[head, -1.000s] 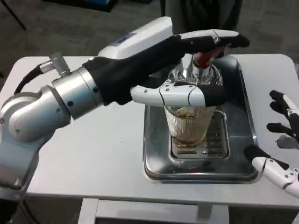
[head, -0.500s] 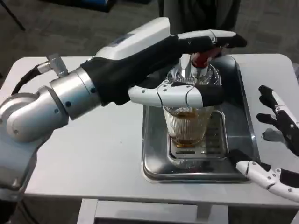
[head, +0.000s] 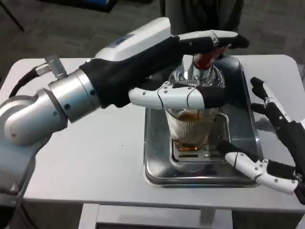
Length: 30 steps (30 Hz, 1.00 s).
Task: Grasp the cup under the faucet to collect the drink, then remove the cup.
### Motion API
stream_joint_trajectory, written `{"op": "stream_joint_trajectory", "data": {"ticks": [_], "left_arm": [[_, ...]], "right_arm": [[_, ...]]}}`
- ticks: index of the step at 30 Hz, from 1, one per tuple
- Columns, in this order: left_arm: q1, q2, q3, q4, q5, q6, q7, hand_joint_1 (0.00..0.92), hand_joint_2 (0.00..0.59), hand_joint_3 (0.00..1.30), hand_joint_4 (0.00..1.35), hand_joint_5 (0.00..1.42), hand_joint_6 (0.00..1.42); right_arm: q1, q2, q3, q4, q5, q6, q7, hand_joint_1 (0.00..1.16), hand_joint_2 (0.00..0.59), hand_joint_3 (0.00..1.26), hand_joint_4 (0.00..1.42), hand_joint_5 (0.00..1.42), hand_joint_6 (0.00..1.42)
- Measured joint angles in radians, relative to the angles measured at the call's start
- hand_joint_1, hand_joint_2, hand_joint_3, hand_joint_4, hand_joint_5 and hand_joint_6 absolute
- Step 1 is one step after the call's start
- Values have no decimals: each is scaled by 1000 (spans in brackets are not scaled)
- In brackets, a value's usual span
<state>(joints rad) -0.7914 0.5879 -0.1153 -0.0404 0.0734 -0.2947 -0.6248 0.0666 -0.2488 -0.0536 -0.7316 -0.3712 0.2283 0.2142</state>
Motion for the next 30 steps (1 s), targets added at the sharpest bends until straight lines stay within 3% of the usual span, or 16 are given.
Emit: {"op": "stream_joint_trajectory", "data": {"ticks": [30], "left_arm": [[5, 18, 3, -1, 0, 0, 0, 0, 91, 207, 130, 238, 192]], "right_arm": [[-87, 17, 58, 63, 4, 24, -39, 614, 253, 15, 22, 97, 196]]}}
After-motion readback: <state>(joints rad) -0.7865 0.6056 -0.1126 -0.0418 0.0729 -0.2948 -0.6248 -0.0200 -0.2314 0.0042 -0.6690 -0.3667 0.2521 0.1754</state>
